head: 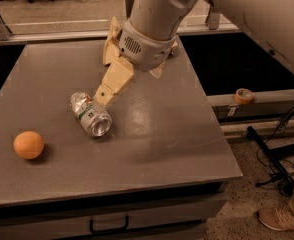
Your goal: Place 7up can upright
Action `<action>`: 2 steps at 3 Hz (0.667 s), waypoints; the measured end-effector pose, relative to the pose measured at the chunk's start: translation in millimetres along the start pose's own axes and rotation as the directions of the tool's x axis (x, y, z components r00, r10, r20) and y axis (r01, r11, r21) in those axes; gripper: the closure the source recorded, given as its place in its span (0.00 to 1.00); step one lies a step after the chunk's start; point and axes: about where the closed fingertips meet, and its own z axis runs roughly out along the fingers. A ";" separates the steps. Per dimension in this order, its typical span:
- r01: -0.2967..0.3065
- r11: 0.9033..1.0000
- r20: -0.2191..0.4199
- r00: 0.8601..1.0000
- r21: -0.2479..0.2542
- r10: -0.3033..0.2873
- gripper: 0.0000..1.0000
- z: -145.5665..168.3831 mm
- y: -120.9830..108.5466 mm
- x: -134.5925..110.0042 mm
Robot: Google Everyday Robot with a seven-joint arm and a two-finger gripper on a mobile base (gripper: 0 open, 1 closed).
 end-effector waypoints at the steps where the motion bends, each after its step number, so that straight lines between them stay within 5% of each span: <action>1: -0.111 0.994 0.010 0.994 0.004 0.111 0.00 16.9 20.6 -28.1; 2: -0.209 0.977 0.015 0.978 0.054 0.208 0.00 34.5 34.4 -47.8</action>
Offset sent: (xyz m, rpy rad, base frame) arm 0.0054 0.0986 -0.0273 -0.0511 0.0329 -0.4285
